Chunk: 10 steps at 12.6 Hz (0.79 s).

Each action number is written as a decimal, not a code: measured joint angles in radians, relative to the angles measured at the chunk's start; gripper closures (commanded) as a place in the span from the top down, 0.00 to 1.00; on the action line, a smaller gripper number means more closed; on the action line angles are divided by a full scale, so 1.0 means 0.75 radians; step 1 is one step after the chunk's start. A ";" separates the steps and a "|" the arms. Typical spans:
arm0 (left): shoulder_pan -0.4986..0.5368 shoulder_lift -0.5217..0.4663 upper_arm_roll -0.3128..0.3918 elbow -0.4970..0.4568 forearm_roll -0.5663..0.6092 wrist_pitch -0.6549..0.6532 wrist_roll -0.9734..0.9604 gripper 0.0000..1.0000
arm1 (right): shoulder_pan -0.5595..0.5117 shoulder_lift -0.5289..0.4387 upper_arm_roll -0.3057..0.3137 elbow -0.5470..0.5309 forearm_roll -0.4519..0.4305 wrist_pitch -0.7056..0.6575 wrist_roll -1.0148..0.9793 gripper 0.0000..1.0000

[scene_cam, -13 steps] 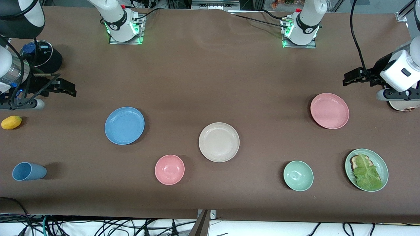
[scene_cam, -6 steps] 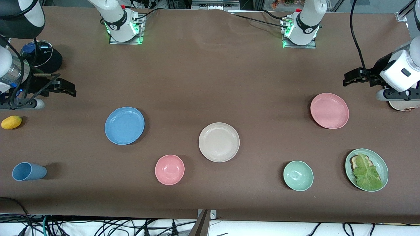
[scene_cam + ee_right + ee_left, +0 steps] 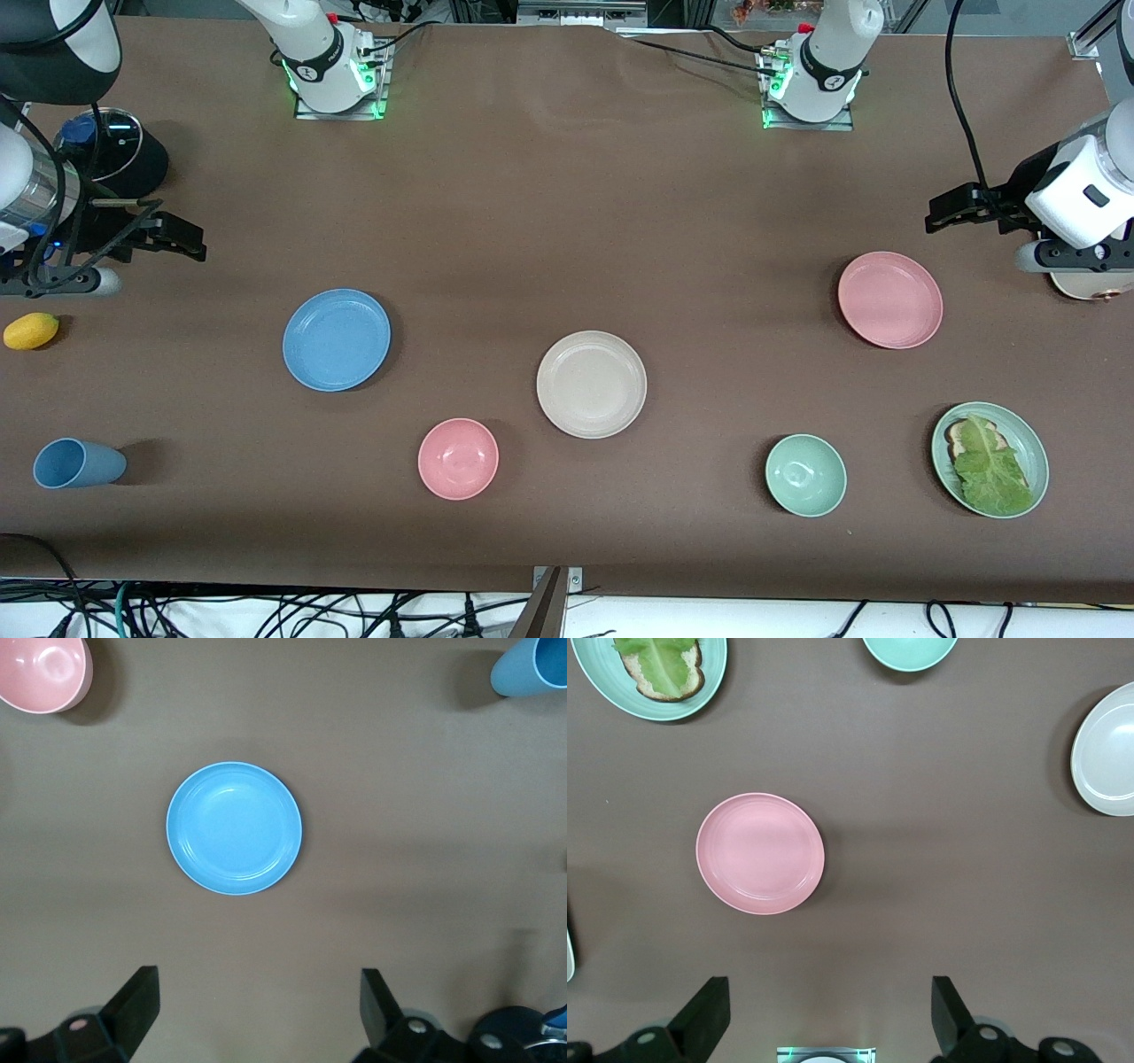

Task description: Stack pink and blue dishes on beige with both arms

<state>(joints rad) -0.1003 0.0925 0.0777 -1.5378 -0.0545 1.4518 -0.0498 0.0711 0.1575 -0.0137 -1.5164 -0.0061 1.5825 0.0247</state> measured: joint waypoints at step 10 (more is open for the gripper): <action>0.000 0.007 0.000 0.000 0.000 -0.001 0.000 1.00 | 0.000 0.000 0.007 0.000 0.000 0.033 0.000 1.00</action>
<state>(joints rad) -0.1002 0.0975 0.0778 -1.5377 -0.0545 1.4512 -0.0499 0.0713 0.1575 -0.0086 -1.5164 -0.0059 1.6072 0.0248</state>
